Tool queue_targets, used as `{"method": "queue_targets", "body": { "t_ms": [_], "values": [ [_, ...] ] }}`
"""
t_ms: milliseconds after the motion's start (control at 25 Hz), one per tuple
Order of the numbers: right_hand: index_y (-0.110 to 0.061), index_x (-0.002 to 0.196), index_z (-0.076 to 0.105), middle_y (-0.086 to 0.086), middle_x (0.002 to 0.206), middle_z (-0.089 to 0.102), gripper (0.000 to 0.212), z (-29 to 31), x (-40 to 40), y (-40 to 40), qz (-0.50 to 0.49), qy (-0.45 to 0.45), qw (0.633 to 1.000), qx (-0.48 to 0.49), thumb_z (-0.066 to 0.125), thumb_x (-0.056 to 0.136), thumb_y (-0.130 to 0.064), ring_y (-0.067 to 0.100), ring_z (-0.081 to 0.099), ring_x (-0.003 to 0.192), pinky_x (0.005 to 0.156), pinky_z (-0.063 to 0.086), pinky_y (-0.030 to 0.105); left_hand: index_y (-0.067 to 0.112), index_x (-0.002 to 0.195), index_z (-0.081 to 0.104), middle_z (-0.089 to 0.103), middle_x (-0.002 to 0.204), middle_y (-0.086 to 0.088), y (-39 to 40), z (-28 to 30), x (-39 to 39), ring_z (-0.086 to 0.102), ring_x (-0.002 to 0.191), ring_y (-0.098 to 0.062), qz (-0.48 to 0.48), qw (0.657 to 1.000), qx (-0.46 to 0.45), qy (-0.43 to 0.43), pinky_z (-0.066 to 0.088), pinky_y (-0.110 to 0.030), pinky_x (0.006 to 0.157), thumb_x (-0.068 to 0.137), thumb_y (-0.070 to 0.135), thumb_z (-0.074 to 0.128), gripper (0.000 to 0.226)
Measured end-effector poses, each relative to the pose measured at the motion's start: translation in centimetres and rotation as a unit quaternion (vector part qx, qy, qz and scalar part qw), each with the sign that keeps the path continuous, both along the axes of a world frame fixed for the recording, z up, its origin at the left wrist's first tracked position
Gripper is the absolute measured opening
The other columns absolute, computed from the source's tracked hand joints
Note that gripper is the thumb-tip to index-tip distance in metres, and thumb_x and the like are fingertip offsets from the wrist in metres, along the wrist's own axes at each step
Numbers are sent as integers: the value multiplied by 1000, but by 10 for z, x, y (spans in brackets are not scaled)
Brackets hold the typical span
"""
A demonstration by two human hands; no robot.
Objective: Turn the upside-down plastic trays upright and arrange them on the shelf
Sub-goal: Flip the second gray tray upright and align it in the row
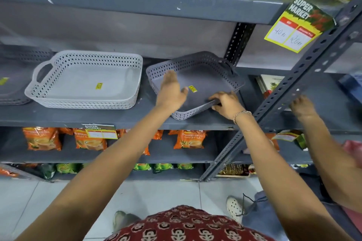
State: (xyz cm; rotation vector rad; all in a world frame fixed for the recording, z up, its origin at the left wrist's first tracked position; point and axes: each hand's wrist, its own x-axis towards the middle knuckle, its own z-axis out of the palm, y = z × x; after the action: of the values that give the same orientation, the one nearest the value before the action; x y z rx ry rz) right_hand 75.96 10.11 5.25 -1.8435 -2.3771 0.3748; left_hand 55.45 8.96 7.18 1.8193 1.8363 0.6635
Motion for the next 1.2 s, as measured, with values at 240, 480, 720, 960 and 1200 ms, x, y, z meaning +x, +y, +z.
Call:
{"method": "queue_targets", "body": {
  "t_ms": [240, 480, 720, 960, 1200],
  "values": [
    [-16, 109, 67, 7, 116, 69, 25, 4, -7, 4, -4, -58, 998, 3, 61, 85, -12, 30, 58, 113, 105, 41, 41, 0, 111, 57, 64, 113, -22, -21, -14, 35, 60, 108, -40, -167, 962, -39, 211, 49, -44, 82, 87, 15, 65, 30],
    [-18, 111, 65, 13, 110, 71, 23, 4, -29, -13, 10, -63, 997, 33, 55, 91, -22, 35, 61, 106, 94, 47, 41, 3, 87, 67, 70, 102, -20, -9, -24, -5, 65, 97, -37, -151, 966, -52, 204, 56, -47, 85, 80, -4, 60, 12],
    [-17, 117, 61, 11, 114, 70, 26, 1, -68, -29, 34, -39, 998, 29, 52, 93, -22, 32, 61, 109, 97, 45, 41, 9, 112, 68, 64, 116, -20, -7, -21, -53, 61, 108, -38, -137, 963, -56, 226, 52, -48, 94, 84, -2, 60, 31],
    [-16, 116, 61, 14, 115, 69, 25, 6, -81, -30, 4, -22, 1000, -6, 50, 93, -17, 35, 60, 107, 91, 49, 42, 7, 112, 67, 63, 112, -23, -9, -19, -67, 62, 104, -40, -167, 960, -49, 219, 52, -49, 93, 89, 0, 56, 26],
    [-13, 114, 61, 20, 112, 67, 24, 3, -81, -23, -16, -34, 998, -44, 51, 93, -14, 38, 60, 106, 87, 49, 42, 15, 130, 56, 60, 128, -18, -1, -22, -78, 56, 119, -34, -210, 965, -51, 149, 46, -46, 103, 88, 12, 63, 42]
  ]
}}
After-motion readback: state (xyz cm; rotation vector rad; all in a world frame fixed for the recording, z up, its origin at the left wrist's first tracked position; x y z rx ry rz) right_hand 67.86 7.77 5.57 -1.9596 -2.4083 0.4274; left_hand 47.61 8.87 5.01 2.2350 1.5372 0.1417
